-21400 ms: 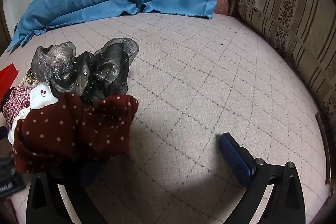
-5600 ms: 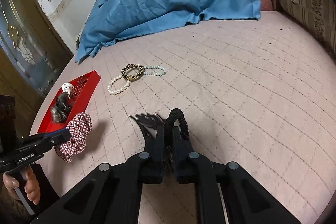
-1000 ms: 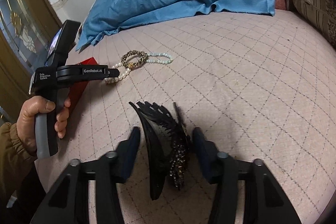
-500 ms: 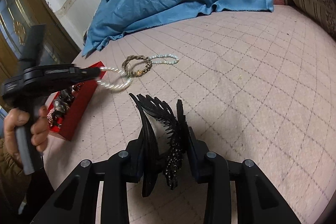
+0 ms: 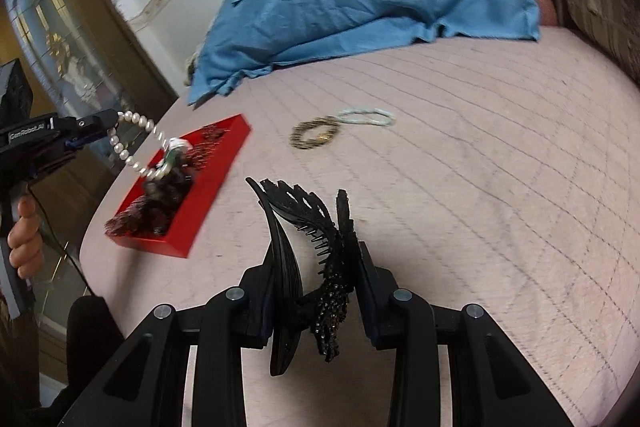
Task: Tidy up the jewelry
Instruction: 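Carry pearl bracelet and claw clip into the red tray and open both tools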
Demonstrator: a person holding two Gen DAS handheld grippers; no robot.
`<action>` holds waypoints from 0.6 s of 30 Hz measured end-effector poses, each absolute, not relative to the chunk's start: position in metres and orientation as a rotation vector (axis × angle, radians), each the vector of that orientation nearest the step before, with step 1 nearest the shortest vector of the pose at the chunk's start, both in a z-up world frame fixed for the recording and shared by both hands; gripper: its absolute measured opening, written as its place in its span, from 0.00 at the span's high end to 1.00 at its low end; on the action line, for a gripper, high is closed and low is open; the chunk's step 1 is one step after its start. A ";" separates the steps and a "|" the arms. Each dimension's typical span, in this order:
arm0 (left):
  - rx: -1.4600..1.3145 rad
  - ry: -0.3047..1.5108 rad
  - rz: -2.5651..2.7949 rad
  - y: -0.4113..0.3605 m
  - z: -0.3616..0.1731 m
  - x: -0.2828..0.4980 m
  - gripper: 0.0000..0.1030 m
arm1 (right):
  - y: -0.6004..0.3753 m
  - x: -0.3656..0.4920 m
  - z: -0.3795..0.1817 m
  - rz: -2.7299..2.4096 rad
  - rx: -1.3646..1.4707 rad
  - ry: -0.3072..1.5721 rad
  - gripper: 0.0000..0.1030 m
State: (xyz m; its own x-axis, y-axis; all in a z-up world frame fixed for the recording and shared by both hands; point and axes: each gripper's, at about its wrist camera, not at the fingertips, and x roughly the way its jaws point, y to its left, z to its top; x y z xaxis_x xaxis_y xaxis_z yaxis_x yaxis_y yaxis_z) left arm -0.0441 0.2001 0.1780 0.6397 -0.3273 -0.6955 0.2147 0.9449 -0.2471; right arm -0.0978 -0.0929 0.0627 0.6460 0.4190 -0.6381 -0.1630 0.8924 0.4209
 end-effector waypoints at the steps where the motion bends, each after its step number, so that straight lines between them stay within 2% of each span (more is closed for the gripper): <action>1: -0.149 0.819 -0.296 0.208 0.179 -0.044 0.91 | -0.087 -0.098 0.067 0.349 0.333 0.801 0.64; 9: -0.179 0.820 -0.189 0.271 0.174 -0.036 0.91 | -0.027 -0.081 0.097 0.450 0.254 0.793 0.64; 18: -0.240 0.841 -0.143 0.306 0.143 -0.014 0.91 | 0.045 -0.050 0.099 0.545 0.182 0.830 0.64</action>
State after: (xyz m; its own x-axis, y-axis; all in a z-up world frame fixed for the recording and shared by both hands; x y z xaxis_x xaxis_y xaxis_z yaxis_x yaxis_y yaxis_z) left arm -0.0143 0.3059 0.1432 0.6593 -0.2194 -0.7192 0.0306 0.9635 -0.2659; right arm -0.0495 0.0449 0.0987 0.5473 0.5266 -0.6505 -0.3880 0.8483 0.3603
